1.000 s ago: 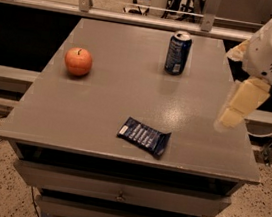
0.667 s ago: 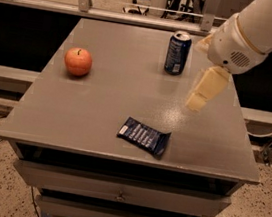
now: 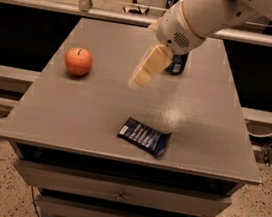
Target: Move apple near rxbar blueberry
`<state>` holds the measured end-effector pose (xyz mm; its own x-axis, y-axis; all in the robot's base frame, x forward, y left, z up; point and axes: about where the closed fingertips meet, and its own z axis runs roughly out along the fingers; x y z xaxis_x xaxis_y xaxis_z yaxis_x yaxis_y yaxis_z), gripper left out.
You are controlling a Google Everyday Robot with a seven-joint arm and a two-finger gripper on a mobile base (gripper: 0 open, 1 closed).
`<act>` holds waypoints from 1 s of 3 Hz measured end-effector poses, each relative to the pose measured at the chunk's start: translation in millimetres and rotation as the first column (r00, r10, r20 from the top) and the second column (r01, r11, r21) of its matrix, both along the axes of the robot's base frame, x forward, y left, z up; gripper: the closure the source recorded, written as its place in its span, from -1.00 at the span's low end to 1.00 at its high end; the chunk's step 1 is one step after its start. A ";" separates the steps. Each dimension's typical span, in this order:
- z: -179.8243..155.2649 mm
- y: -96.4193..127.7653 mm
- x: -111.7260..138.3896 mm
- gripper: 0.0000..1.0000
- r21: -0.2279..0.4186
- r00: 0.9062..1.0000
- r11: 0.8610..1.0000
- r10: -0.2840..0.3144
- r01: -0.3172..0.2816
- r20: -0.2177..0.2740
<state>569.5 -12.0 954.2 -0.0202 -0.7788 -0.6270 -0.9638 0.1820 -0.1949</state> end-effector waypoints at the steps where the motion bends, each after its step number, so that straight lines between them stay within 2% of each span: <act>1: 0.0 0.1 0.0 -1.00 0.000 1.000 1.000 0.000 0.000 0.000; 2: -2.0 17.5 14.7 -1.00 0.047 1.000 0.999 -0.011 0.010 0.006; 3: -8.0 56.4 49.0 -1.00 0.148 1.000 0.989 -0.014 0.012 0.011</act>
Offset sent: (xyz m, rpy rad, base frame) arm 0.0572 0.0598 -0.0059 0.1772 -0.0253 -0.0476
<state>618.5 44.4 946.3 -0.0217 -0.6773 -0.7354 -0.9588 0.2225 -0.1767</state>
